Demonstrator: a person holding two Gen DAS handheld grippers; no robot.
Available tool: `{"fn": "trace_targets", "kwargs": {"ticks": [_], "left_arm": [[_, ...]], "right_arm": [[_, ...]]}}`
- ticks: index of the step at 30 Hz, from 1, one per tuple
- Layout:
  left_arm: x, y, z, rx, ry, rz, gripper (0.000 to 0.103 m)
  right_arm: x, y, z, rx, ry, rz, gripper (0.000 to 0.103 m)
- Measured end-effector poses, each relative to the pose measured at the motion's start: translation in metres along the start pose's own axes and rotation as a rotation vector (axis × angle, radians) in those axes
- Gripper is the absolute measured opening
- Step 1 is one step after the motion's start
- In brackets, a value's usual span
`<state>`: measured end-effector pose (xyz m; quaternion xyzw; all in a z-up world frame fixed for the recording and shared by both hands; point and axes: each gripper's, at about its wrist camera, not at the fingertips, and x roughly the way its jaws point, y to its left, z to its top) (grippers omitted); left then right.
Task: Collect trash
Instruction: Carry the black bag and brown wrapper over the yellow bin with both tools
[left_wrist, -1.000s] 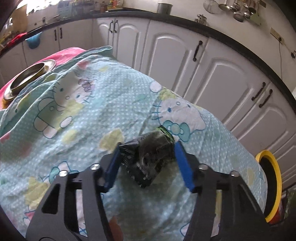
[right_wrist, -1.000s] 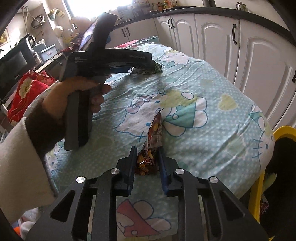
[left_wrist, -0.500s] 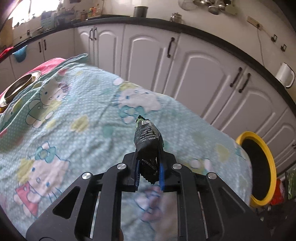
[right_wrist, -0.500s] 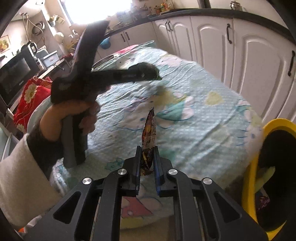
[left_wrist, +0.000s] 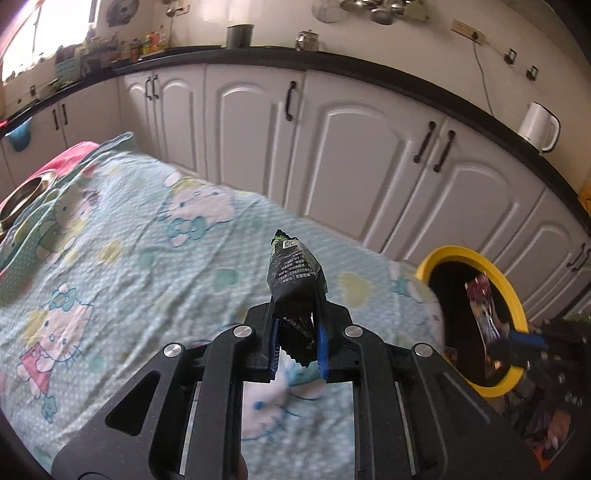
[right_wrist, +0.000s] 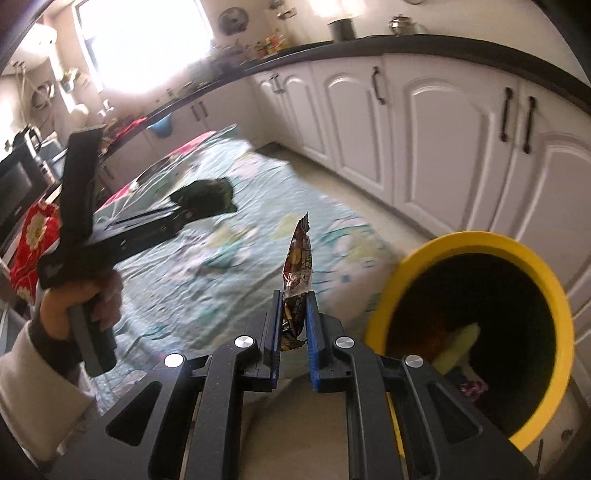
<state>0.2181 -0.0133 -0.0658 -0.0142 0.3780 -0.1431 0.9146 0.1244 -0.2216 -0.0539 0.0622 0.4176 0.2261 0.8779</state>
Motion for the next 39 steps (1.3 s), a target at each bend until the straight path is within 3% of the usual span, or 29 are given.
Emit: {"fn": "trace_targets", "kwargs": {"ticks": [19, 39], "left_arm": [[0.0, -0.085, -0.004, 0.086, -0.004, -0.112, 0.01], [0.005, -0.166, -0.012, 0.191, 0.001, -0.217, 0.01]], "right_arm": [[-0.047, -0.083, -0.011, 0.134, -0.105, -0.168, 0.012], [-0.087, -0.134, -0.037, 0.248, -0.165, -0.259, 0.012]]}}
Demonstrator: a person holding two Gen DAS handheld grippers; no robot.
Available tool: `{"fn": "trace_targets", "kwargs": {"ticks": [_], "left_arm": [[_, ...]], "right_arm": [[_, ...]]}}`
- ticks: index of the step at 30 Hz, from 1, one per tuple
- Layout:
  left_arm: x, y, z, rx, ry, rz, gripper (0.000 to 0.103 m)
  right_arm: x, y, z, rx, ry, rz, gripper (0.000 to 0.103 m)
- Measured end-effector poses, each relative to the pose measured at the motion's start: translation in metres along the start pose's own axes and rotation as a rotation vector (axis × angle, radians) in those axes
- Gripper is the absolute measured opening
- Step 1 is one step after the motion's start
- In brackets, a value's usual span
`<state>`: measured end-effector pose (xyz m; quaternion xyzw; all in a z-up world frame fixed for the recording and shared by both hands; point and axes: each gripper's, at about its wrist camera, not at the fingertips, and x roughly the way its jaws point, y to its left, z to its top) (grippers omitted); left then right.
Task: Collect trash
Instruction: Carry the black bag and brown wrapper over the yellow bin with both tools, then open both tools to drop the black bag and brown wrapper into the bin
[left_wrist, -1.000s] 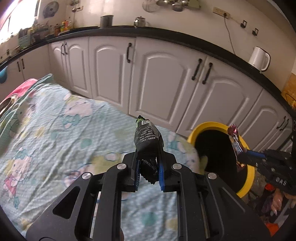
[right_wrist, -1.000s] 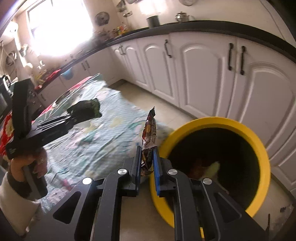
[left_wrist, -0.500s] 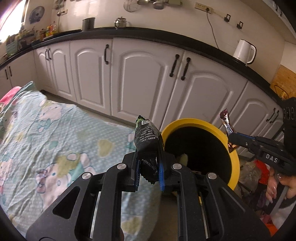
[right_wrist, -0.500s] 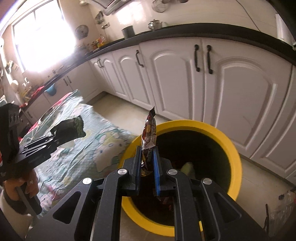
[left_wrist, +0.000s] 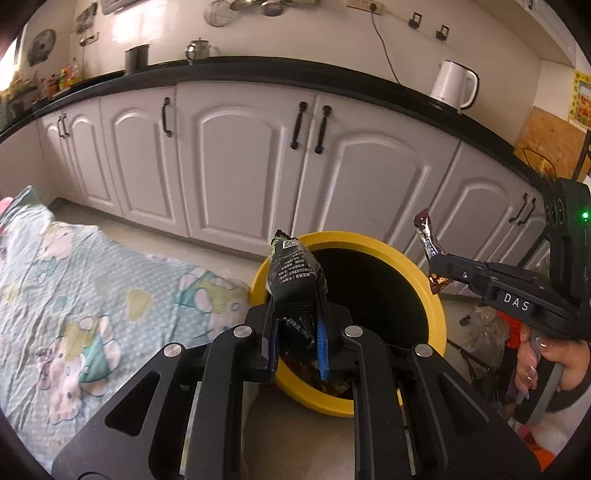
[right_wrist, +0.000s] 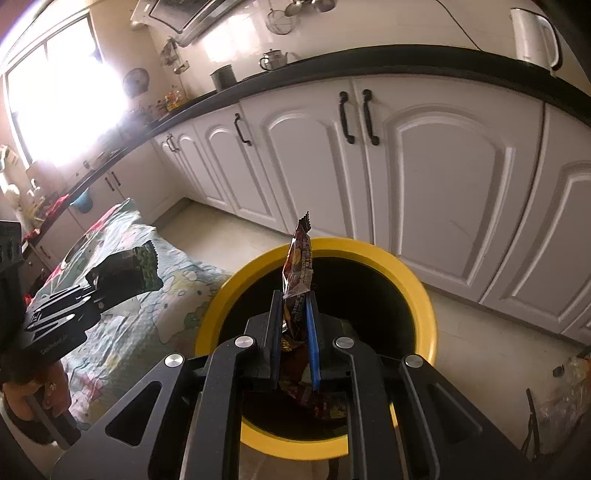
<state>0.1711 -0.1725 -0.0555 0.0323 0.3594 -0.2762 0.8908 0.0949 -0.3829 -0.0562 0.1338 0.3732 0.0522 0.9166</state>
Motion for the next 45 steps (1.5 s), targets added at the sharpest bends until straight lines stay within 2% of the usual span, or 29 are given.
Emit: {"fn": "trace_targets", "kwargs": {"ticks": [16, 29, 45], "left_arm": [[0.031, -0.04, -0.01, 0.072, 0.063, -0.048, 0.01], [0.065, -0.03, -0.021, 0.04, 0.145, -0.084, 0.011], [0.103, -0.011, -0.015, 0.001, 0.202, -0.061, 0.014]], "right_arm": [[0.001, -0.02, -0.016, 0.033, 0.04, -0.006, 0.012], [0.024, -0.015, -0.027, 0.01, 0.121, 0.011, 0.012], [0.051, -0.002, -0.04, -0.028, 0.171, 0.002, 0.014]]}}
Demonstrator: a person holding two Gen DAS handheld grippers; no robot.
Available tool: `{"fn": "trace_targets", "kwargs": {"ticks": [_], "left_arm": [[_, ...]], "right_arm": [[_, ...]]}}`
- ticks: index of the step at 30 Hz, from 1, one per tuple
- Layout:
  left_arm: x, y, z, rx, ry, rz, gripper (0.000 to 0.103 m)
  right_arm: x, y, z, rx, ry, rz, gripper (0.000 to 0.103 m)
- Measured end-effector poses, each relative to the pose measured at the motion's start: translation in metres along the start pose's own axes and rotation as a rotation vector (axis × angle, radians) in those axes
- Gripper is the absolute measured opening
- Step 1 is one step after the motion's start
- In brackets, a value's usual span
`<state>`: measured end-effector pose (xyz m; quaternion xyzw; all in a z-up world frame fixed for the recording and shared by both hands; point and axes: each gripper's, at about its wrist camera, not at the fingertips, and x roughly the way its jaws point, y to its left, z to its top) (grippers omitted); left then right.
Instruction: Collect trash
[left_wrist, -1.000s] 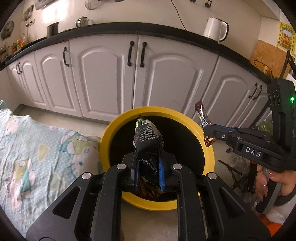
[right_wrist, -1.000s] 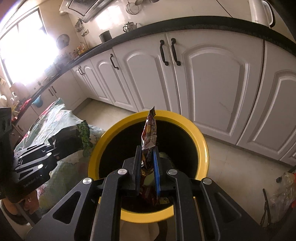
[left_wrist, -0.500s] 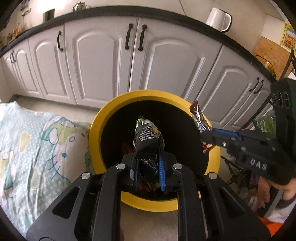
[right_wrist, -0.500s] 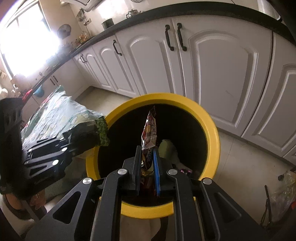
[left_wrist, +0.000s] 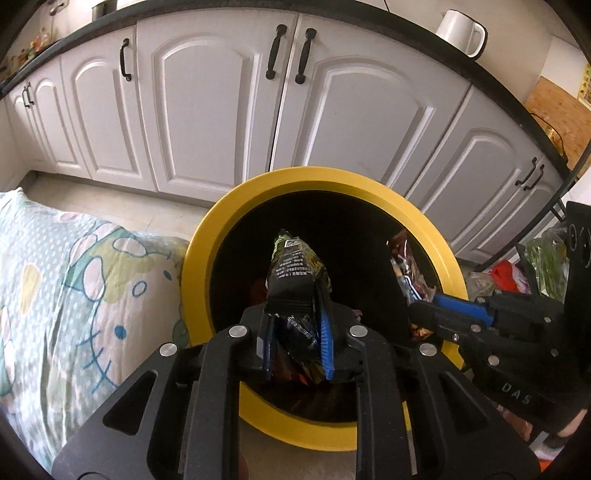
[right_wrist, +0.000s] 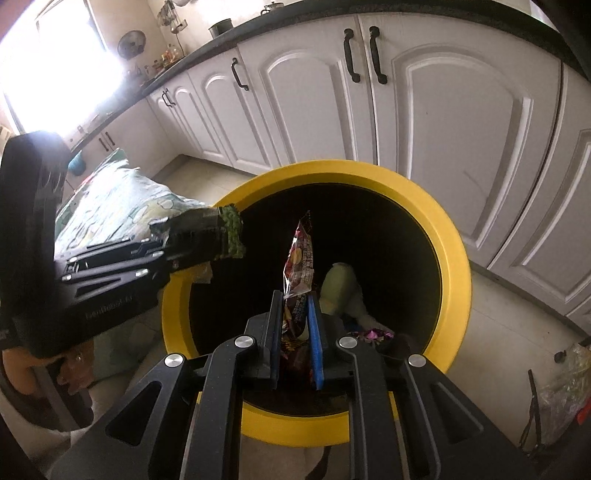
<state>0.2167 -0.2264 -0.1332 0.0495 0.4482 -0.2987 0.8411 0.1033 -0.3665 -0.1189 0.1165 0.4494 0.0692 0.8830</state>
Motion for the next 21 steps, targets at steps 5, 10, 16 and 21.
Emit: {"fn": "trace_targets", "kwargs": {"ticks": [5, 10, 16, 21], "left_arm": [[-0.002, 0.002, 0.006, -0.016, -0.005, 0.004, 0.02], [-0.011, 0.006, 0.008, -0.031, -0.021, 0.018, 0.035], [-0.027, 0.009, 0.007, -0.043, -0.041, 0.027, 0.054], [-0.047, 0.011, 0.008, -0.049, -0.074, 0.041, 0.069]], "right_arm": [[0.0, -0.001, 0.001, 0.013, -0.011, -0.003, 0.019], [-0.008, -0.005, 0.002, 0.022, -0.035, -0.012, 0.027], [-0.02, -0.008, 0.002, 0.028, -0.073, -0.037, 0.04], [-0.037, -0.005, 0.006, 0.018, -0.125, -0.064, 0.053]]}}
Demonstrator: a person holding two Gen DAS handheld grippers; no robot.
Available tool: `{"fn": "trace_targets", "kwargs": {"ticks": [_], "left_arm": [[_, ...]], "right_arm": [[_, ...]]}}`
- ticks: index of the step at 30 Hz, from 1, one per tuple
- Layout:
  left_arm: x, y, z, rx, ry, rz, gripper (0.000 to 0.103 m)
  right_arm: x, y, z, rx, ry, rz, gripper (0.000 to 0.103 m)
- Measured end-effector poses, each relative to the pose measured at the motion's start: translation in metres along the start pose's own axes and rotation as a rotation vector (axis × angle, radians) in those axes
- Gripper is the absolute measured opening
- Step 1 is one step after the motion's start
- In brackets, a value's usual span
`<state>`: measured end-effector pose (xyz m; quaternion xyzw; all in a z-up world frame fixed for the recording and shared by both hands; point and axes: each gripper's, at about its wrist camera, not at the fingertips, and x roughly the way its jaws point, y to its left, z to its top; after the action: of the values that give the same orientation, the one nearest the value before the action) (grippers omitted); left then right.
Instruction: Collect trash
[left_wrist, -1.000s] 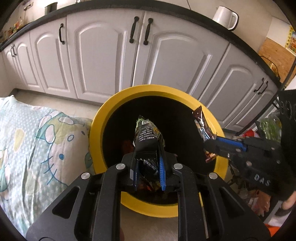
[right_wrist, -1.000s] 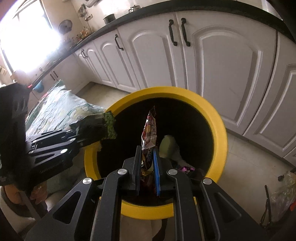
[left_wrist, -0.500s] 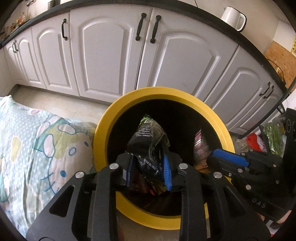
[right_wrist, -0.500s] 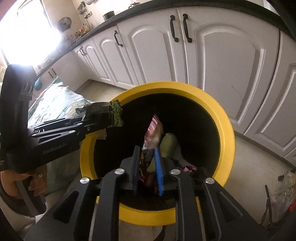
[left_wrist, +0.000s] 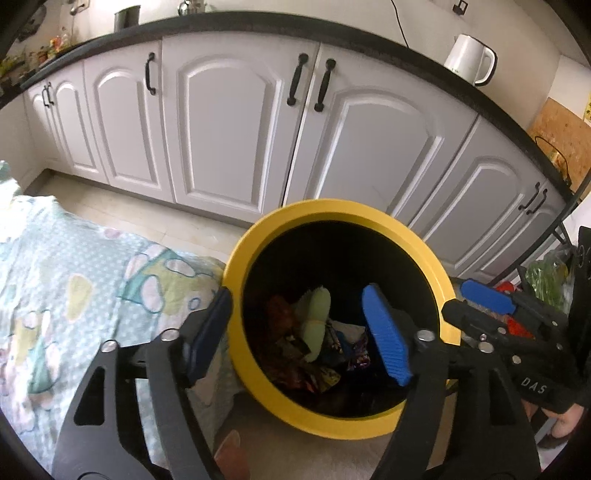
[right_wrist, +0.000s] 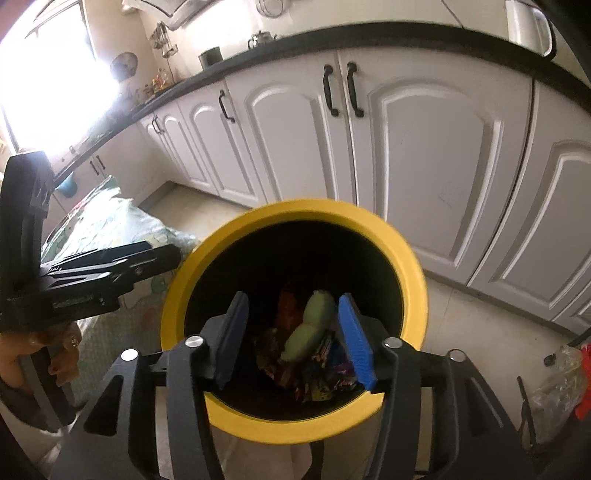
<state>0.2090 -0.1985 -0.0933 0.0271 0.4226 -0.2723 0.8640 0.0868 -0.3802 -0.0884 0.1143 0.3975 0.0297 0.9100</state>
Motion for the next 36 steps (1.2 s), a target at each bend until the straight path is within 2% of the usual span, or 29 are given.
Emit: {"fn": "trace_targets", "kwargs": {"ticks": [2, 3, 9, 17, 30, 36], "left_arm": [[-0.01, 0.002, 0.001, -0.004, -0.016, 0.005, 0.073], [-0.014, 0.002, 0.001, -0.007, -0.022, 0.006, 0.079], [-0.047, 0.011, 0.0, -0.022, -0.074, 0.028, 0.091], [-0.093, 0.027, -0.01, -0.048, -0.137, 0.091, 0.092], [-0.156, 0.049, -0.042, -0.099, -0.23, 0.157, 0.092], [-0.176, 0.053, -0.061, -0.113, -0.272, 0.226, 0.092]], "right_arm": [[-0.005, 0.002, 0.001, -0.003, -0.017, -0.001, 0.062], [-0.008, 0.004, 0.002, -0.006, -0.03, -0.002, 0.064], [-0.027, 0.018, 0.007, -0.031, -0.098, -0.013, 0.081], [-0.053, 0.042, 0.012, -0.058, -0.18, 0.002, 0.095], [-0.082, 0.093, 0.002, -0.127, -0.234, 0.083, 0.097], [-0.09, 0.114, -0.009, -0.156, -0.253, 0.093, 0.097]]}}
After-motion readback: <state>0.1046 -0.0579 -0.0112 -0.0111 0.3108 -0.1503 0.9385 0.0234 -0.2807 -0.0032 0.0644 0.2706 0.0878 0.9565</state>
